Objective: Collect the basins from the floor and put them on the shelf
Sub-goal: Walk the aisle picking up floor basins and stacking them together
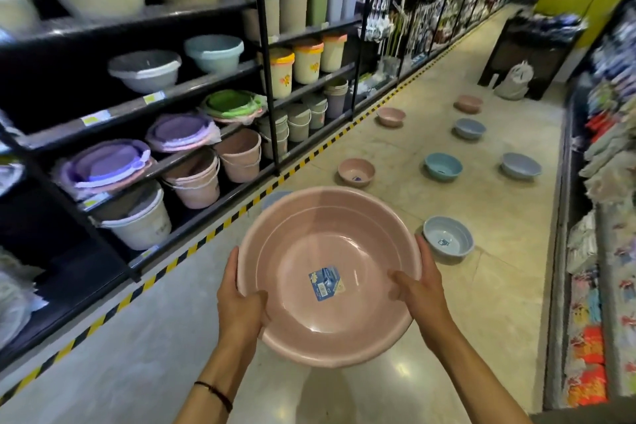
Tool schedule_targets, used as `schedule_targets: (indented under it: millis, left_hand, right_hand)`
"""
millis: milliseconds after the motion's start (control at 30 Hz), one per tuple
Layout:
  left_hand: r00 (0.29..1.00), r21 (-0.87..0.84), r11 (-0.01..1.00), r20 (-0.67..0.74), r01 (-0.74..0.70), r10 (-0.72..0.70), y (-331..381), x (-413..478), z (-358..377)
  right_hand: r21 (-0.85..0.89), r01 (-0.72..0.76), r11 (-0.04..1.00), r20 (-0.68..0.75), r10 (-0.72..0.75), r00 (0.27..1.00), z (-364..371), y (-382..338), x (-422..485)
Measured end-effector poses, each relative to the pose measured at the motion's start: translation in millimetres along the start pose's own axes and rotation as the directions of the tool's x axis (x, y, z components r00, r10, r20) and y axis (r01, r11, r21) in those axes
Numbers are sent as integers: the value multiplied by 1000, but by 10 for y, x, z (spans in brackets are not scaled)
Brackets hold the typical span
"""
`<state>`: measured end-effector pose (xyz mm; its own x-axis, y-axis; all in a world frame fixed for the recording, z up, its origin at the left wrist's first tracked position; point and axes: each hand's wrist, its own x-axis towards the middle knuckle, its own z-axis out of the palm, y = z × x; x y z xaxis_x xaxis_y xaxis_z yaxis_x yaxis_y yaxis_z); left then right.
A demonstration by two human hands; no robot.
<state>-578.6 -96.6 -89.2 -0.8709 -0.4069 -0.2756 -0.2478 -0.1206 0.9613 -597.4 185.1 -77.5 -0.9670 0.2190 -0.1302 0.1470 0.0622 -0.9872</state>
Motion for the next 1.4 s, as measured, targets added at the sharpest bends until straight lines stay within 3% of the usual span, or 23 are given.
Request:
schedule_targets:
  millis: [400,633,1000,1233,1400]
  left_hand:
    - [997,-31,997,5,-74,74,571,772,181]
    - [997,-13,997,-8,-73,72,699,1703,652]
    - [992,60,990,-21,-125,127,1111,3352,1269]
    - [997,18,1000,-73,-23,24,1259,4340,1319]
    - [996,3,1000,-91,-2,2,1201,5228,1342]
  right_hand:
    - [34,-8,999,-24,9,1000,417,-301,760]
    - [64,-15,998,-8,15,1000,593,-324,1820]
    - [40,-20,999,129,15,992,1142,-542,3933]
    - [47,-24,999,182,16,983,1742,-690,4829]
    - [23,52,998,168,-55,984,2207,-595,5357]
